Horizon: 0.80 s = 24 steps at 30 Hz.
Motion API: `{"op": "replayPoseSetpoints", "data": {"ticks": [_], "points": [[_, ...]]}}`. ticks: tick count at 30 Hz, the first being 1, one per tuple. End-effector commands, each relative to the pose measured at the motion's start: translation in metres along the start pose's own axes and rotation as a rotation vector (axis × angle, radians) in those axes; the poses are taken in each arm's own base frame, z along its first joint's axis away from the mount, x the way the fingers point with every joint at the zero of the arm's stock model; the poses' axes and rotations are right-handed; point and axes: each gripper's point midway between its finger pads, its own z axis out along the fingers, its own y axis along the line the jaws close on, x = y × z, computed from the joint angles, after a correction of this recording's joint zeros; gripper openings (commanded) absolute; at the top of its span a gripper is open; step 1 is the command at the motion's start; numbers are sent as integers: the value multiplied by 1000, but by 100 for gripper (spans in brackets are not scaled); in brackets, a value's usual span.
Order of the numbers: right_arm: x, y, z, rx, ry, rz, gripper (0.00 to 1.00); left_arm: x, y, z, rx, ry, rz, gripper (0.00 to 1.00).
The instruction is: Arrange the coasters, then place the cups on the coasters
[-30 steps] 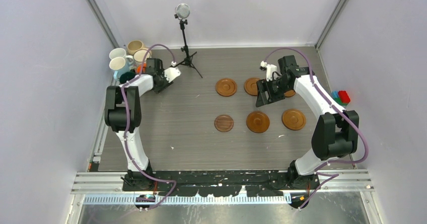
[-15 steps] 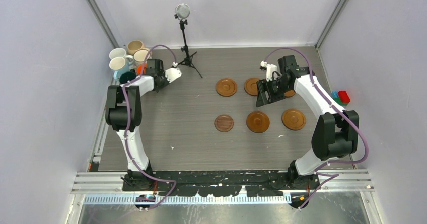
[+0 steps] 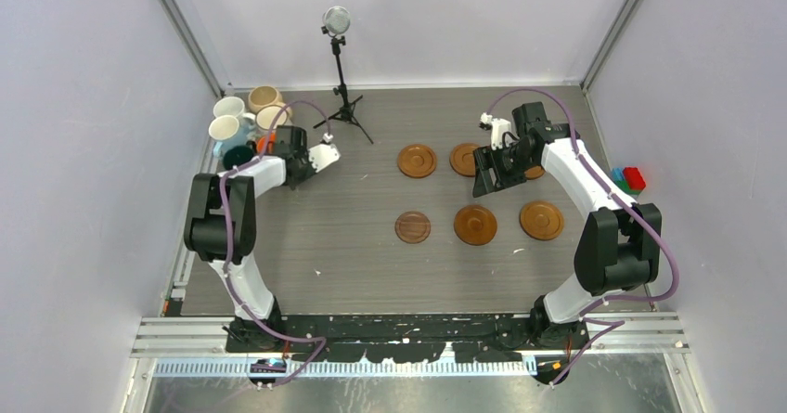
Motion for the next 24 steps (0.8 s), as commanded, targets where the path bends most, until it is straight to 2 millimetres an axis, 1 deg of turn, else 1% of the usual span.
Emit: {"op": "replayPoseSetpoints", "data": {"ticks": [1,5,7,12,14,16,19,21,24], "points": [[-10,2,-16,24,-67,-22,69,7,-79,-27,209,56,-24,0],[-10,3,-18,26,-73,-23,69,-8,-110,-44,268,47,-3,0],[-10,3,-18,26,-72,-22,69,-20,-127,-51,290,29,25,0],[-6,3,-22,36,-63,-34,69,-41,-163,-62,332,4,109,0],[-5,2,-24,44,-63,-38,69,-46,-177,-66,353,1,142,0],[-5,2,-26,50,-64,-42,69,-46,-194,-70,386,4,181,0],[-4,2,-27,53,-62,-44,69,-41,-216,-77,427,20,247,0],[-3,2,-27,55,-60,-45,69,-32,-229,-83,457,34,296,0],[-3,2,-28,56,-59,-44,69,-16,-239,-93,491,59,344,0]]}}
